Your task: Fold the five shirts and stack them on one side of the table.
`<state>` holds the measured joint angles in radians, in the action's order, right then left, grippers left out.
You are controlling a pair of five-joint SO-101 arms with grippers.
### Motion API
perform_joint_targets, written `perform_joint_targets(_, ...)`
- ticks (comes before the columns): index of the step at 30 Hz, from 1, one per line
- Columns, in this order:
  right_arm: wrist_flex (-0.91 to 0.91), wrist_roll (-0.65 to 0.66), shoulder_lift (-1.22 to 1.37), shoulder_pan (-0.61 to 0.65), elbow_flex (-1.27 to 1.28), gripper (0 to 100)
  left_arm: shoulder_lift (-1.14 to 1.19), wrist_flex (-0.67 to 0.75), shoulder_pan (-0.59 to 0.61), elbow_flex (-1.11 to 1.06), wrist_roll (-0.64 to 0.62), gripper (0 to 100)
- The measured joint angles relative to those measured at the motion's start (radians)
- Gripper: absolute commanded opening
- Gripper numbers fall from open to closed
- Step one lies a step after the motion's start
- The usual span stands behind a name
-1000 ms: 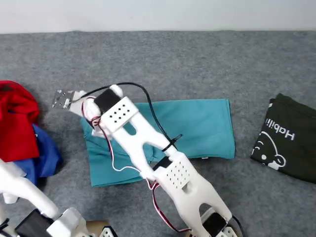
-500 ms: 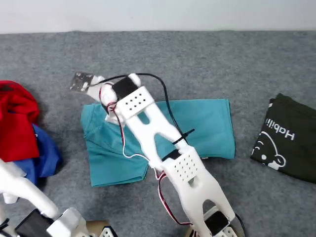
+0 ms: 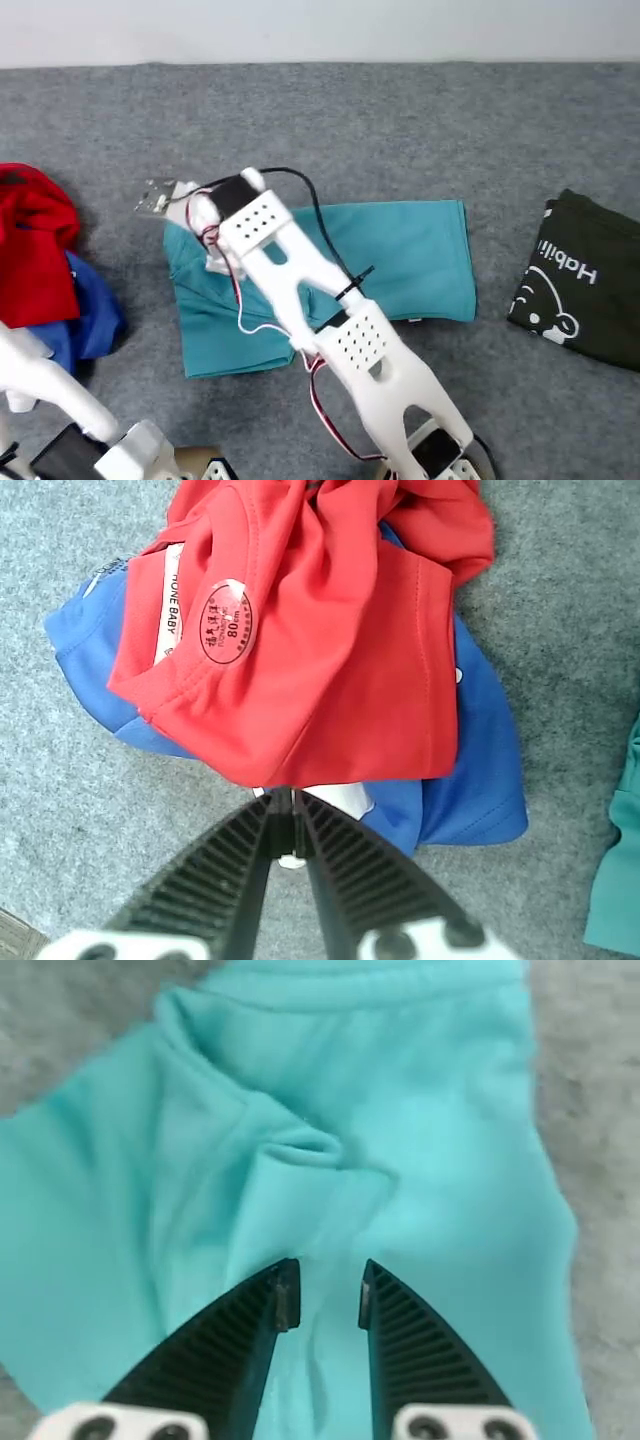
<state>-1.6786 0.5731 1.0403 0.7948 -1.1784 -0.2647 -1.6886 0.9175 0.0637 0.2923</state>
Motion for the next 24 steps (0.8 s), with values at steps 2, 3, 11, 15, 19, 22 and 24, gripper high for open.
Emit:
perform_joint_targets(2, -0.005, 0.000, 0.000, 0.015, 0.000, 11.2, 0.000, 0.000, 0.000, 0.000, 0.000, 1)
perform_joint_targets(3, -0.005, 0.000, 0.000, 0.021, 0.000, 11.2, 0.000, 0.000, 0.000, 0.000, 0.000, 1)
perform_joint_targets(11, -0.005, 0.000, 0.040, 0.029, -0.002, 11.2, -0.002, 0.002, 0.000, -0.021, 0.000, 1)
perform_joint_targets(15, 0.002, 0.000, 0.091, 0.025, -0.002, 10.7, -0.002, 0.002, 0.000, -0.075, 0.000, 1)
perform_joint_targets(19, 0.000, 0.000, 0.095, 0.025, -0.003, 2.8, -0.003, 0.002, 0.000, -0.083, 0.000, 1)
perform_joint_targets(22, -0.006, 0.000, 0.097, 0.017, -0.023, 1.6, -0.003, 0.002, 0.000, -0.084, 0.000, 1)
perform_joint_targets(24, -0.028, 0.000, 0.098, 0.015, -0.040, 0.9, -0.003, 0.002, 0.000, -0.084, 0.000, 1)
